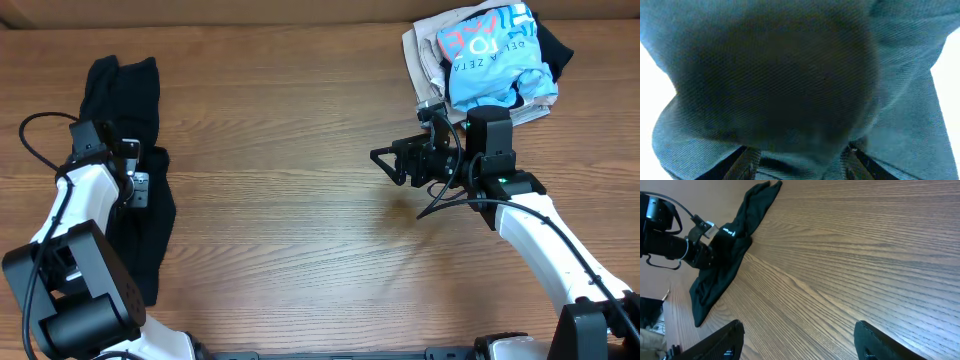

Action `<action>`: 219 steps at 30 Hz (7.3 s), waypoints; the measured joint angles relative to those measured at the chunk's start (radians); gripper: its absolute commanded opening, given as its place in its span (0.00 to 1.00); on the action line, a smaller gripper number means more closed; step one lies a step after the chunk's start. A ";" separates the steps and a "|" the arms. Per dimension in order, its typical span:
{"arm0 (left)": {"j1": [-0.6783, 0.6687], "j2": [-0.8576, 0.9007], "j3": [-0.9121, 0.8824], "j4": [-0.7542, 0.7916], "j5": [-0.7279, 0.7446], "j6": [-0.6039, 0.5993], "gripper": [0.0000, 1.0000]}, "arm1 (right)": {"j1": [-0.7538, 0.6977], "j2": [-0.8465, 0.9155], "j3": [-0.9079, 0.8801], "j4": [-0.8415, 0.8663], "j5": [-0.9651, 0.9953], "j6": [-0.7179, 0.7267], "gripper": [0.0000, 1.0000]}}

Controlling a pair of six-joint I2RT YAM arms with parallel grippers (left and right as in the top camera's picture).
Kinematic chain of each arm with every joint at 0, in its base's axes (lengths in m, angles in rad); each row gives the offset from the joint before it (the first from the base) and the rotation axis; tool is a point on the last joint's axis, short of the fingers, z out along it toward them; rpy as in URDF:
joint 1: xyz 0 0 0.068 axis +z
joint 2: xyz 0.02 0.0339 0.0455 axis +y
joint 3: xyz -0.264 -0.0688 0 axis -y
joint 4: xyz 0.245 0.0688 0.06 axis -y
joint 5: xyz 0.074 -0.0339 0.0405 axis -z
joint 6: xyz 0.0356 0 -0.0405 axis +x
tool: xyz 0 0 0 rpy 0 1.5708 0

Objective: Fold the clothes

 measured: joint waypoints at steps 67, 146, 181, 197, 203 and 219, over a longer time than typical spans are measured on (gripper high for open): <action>-0.852 0.138 1.070 -0.556 0.515 -0.431 0.04 | -0.241 -0.576 0.098 -0.618 0.121 0.105 0.50; -0.740 0.046 1.560 -0.840 0.310 -0.442 0.04 | 0.466 -0.097 0.089 -0.306 0.741 0.178 0.04; -0.288 -0.437 1.583 -1.119 0.219 -0.529 0.04 | 0.379 -0.574 0.792 -1.088 0.633 0.056 0.04; -0.287 -0.539 1.538 -1.119 0.206 -0.529 0.04 | 0.379 -0.535 0.954 -1.174 0.637 0.075 0.04; -0.282 -0.405 1.474 -1.068 0.166 -0.528 0.04 | 0.379 -0.357 0.934 -0.960 0.748 0.044 0.04; -0.275 -0.049 1.444 -0.447 0.227 -0.495 0.04 | 0.374 0.010 0.902 -0.128 1.207 -0.183 0.04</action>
